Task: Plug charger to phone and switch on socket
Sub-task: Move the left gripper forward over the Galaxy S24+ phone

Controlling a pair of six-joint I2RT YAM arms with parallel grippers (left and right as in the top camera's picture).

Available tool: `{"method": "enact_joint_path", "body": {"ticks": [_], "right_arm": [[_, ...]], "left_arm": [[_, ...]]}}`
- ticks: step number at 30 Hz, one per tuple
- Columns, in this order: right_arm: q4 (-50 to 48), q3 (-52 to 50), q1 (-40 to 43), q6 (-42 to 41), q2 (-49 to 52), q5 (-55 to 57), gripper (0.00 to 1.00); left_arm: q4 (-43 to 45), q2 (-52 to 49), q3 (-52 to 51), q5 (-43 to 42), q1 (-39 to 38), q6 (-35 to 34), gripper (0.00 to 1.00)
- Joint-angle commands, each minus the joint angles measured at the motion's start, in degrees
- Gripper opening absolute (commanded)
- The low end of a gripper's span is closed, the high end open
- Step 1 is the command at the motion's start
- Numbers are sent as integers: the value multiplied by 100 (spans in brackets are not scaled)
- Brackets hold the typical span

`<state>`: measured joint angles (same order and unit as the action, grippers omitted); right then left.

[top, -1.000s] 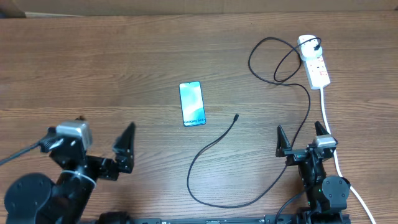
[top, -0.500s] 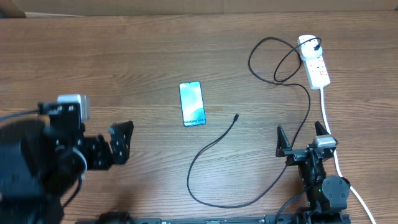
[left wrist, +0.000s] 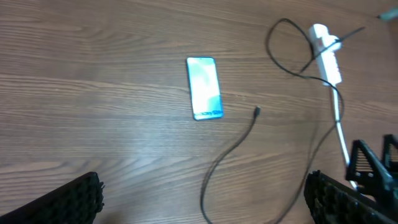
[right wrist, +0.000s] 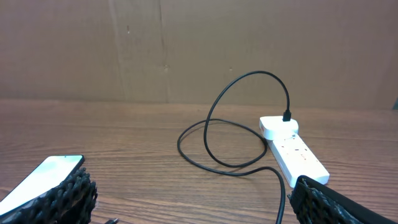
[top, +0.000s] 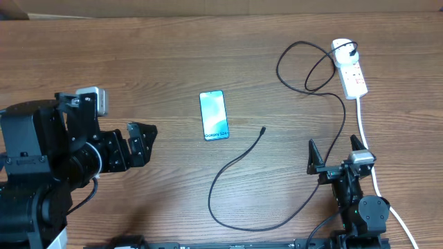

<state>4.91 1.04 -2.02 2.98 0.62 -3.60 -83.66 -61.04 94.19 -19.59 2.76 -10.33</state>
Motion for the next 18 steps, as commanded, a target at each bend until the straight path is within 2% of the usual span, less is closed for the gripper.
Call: {"method": "enact_joint_path", "body": {"ticks": [1,9,18], "right_arm": [[-26,-59,-39,11,-46,55,100],[-26,-59,-39,11,-46,55,100],[-26,-59,-39,11,-46,55,100]], "left_arm": [[-57,-46,118,-278,-11,133,100],[-743,-264,70,319,-269,-87,100],[-782,-459,4,444,-562,-114,100]]}}
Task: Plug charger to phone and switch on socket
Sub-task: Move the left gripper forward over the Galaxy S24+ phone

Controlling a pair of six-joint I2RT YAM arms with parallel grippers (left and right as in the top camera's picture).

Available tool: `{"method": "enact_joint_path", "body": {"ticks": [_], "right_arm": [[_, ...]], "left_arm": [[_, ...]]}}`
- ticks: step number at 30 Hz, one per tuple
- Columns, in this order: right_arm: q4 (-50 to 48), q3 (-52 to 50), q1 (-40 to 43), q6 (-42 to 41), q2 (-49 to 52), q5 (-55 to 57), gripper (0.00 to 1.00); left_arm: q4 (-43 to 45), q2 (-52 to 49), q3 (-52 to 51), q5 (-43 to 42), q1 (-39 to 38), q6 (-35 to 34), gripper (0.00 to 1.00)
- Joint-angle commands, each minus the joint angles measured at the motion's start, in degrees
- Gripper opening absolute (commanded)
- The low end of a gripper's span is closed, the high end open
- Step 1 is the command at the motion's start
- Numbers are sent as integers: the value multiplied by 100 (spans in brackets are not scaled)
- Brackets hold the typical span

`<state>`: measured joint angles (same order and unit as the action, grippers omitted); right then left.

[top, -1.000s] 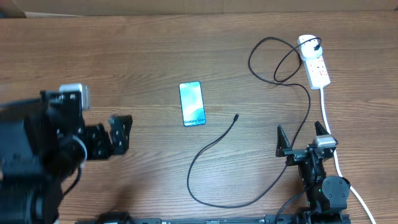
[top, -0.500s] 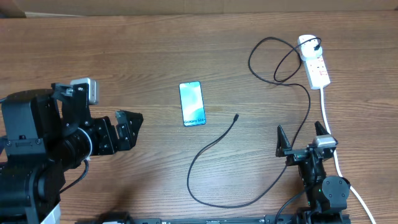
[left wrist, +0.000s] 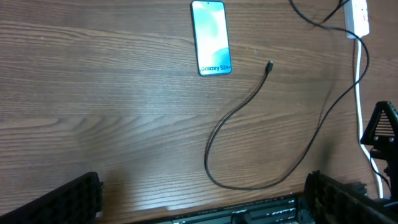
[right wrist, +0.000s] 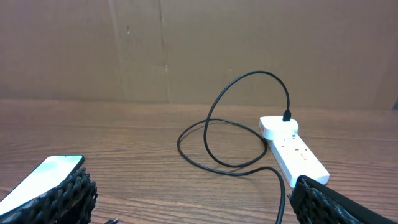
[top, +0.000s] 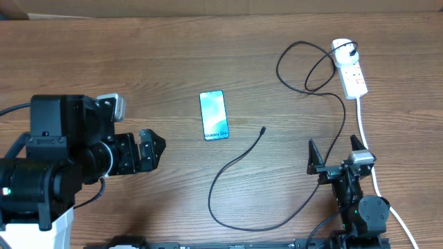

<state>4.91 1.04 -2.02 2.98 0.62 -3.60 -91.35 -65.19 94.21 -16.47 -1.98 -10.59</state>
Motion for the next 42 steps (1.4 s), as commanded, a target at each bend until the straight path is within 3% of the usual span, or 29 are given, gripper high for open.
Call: {"method": "enact_joint_path", "body": {"ticks": [1,10,24,42], "right_arm": [[-26,-59,-39,11,-46,55,100],[-26,-59,-39,11,-46,55,100],[-26,-59,-39,11,-46,55,100],[-26,-59,-39,11,-46,55,100]], "left_arm": [[-15,-72,0,199,-116,-146,100],[39,-258,-254,205,-446,-240,100],[863,-269,-1615,208,-1123,-682,100],[1556,-570,-2424,251,-1541,-938,100]]}}
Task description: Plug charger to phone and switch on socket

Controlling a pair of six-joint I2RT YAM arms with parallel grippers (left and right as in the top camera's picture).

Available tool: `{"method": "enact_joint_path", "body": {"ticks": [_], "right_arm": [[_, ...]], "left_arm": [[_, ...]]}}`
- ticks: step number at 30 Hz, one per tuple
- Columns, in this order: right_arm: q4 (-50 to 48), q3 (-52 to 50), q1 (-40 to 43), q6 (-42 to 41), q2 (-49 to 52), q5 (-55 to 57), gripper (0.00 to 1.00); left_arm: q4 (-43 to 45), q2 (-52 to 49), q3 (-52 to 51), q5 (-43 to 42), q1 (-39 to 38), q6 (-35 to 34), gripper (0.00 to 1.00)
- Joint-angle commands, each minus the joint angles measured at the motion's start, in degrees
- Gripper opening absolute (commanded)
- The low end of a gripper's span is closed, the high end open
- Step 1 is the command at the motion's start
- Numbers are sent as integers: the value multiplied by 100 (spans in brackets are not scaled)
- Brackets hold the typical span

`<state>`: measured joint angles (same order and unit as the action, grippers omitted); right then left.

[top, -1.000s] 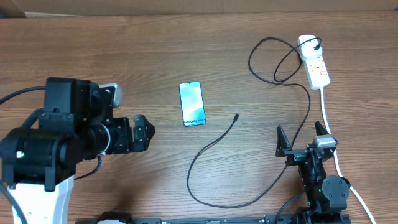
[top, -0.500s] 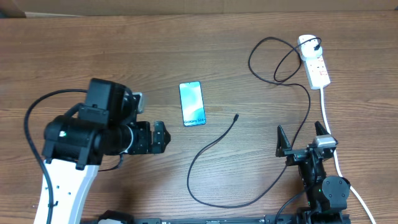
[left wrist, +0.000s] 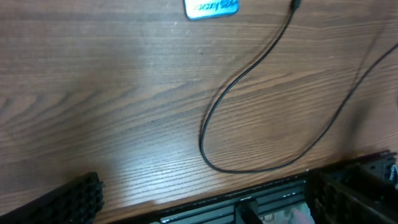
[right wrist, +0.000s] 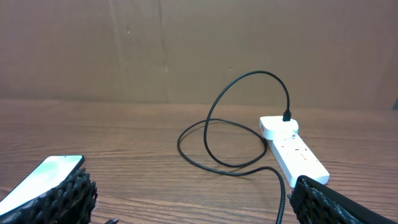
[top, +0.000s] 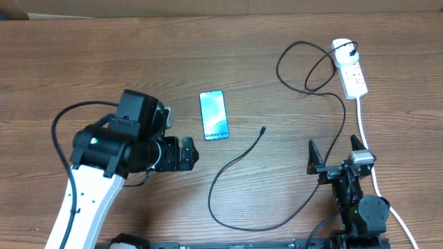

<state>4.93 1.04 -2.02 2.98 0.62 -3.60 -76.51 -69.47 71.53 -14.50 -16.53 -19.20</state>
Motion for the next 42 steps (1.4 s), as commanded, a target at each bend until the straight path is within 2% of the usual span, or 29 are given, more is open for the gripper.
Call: {"method": "enact_joint_path", "body": {"ticks": [1,20,30,42], "right_arm": [[-28,-59,-39,11,-46,55,100],[-28,-59,-39,11,-46,55,100],[-28,-59,-39,11,-46,55,100],[-28,-59,-39,11,-46,55,100]], "left_arm": [[87,-173,-184,55,-107,-76,100],[632,-1093,-208,162,-1191,-420,100],[973,-1438,-208,153,-1237,-570,100],[1060,-1272,-205,-208,-1244,-568,100]]}}
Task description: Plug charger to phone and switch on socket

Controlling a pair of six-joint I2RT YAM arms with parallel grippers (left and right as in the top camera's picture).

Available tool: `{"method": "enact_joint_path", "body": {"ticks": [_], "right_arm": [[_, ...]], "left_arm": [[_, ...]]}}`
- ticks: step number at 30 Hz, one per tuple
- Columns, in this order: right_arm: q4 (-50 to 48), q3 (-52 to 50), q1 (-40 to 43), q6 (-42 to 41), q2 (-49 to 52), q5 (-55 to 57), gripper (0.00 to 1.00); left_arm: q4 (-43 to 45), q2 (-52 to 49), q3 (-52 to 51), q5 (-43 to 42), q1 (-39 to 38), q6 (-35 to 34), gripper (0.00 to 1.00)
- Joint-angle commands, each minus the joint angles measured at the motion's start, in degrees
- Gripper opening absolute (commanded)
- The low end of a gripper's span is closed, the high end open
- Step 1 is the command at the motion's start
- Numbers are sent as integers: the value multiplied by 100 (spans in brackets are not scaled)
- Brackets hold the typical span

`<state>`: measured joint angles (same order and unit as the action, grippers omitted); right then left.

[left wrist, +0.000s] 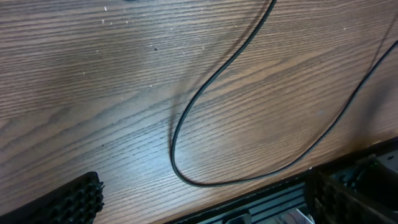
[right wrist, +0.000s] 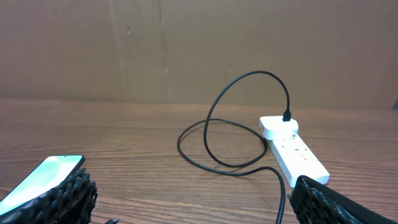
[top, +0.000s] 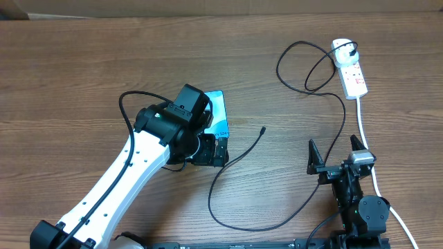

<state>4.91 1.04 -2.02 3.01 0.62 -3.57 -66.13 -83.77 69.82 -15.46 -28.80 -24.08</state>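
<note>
The phone [top: 219,109], with its blue screen lit, lies mid-table, and my left arm covers its left part. My left gripper [top: 212,151] hangs open just in front of the phone, with nothing between its fingers [left wrist: 67,200]. The black charger cable [left wrist: 205,106] runs beneath it, and its free plug [top: 264,128] lies right of the phone. The cable's far end is plugged into the white power strip [top: 350,69] at the back right. My right gripper [top: 338,156] stands open at the front right, facing the phone [right wrist: 42,175] and power strip [right wrist: 293,149].
The power strip's white lead [top: 367,142] runs down the right side past my right arm. The cable makes a loop [top: 304,66] by the strip and a wide bend [top: 239,225] near the table's front edge [left wrist: 261,202]. A cardboard wall [right wrist: 199,43] stands behind the table.
My left arm has reached further right, and its wrist now covers part of the phone. The left wrist view has lost the phone and shows only cable. The right arm is unmoved.
My left gripper began open at the far left of the table, well away from the phone. At each later moment it stood further right, still open, and now it is just in front of the phone. Phone, cable, power strip and right arm have stayed put.
</note>
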Motion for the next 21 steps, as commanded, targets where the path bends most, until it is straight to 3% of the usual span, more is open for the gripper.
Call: {"method": "enact_joint_path", "body": {"ticks": [1,6,12,21], "right_arm": [[-26,-59,-39,9,-46,52,100],[-26,-59,-39,9,-46,52,100],[-26,-59,-39,9,-46,52,100],[-26,-59,-39,9,-46,52,100]], "left_arm": [[24,240,-33,-109,-28,-81,100],[271,953,-33,-74,-295,-83,100],[267,1961,-35,1182,-1228,-769,100],[260,1985,-35,1738,-1862,-1239,100]]}}
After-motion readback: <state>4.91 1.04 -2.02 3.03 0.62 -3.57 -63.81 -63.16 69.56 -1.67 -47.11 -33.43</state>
